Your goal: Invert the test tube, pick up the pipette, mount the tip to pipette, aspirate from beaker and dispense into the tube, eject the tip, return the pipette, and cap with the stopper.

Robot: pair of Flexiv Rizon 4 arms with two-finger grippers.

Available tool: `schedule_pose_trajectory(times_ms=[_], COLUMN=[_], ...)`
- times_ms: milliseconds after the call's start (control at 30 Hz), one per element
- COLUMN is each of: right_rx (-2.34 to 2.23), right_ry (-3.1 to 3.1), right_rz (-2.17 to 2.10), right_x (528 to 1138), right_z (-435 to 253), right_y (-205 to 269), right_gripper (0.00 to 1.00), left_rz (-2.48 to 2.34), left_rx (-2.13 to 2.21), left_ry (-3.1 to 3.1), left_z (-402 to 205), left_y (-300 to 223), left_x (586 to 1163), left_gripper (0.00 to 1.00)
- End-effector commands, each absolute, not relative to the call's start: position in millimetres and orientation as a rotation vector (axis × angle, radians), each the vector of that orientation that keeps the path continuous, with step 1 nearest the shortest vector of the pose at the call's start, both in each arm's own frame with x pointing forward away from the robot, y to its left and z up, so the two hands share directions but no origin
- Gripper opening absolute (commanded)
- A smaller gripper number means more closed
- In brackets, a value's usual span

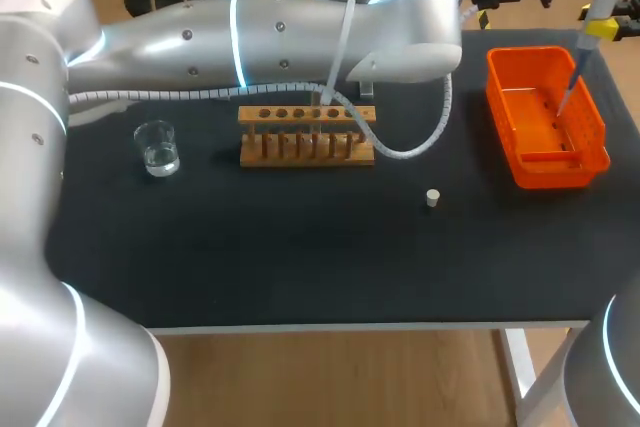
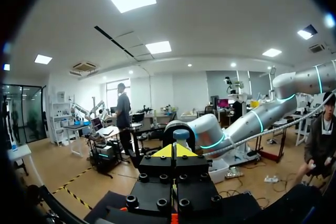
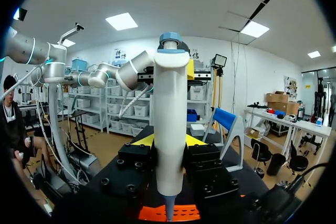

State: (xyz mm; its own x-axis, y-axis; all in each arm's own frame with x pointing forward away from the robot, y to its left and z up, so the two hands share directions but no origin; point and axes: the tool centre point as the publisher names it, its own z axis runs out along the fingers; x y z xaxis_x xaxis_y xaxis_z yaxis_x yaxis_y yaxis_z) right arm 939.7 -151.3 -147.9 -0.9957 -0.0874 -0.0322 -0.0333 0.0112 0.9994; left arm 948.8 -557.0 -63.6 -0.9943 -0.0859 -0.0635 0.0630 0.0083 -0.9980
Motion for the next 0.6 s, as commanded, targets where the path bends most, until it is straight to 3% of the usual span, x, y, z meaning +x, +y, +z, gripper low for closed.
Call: schedule_pose_trajectory(times_ms=[33,600], right_rx=[0.13,0.13], right_ry=[-2.211,-2.211], right_rz=[-2.176,-2.176], right_x=[939.3,939.3], right_z=[-145.7,-145.7], right_y=[-151.0,-151.0], right_gripper=[0.0,0.0], left_rz=[-2.148,-2.16], left_rx=[-0.032,-0.019], left_ry=[2.146,2.161], left_z=[-69.5,-70.8], left_y=[-563.0,-568.4], left_x=[949.8,946.7], left_gripper=[0.0,0.0])
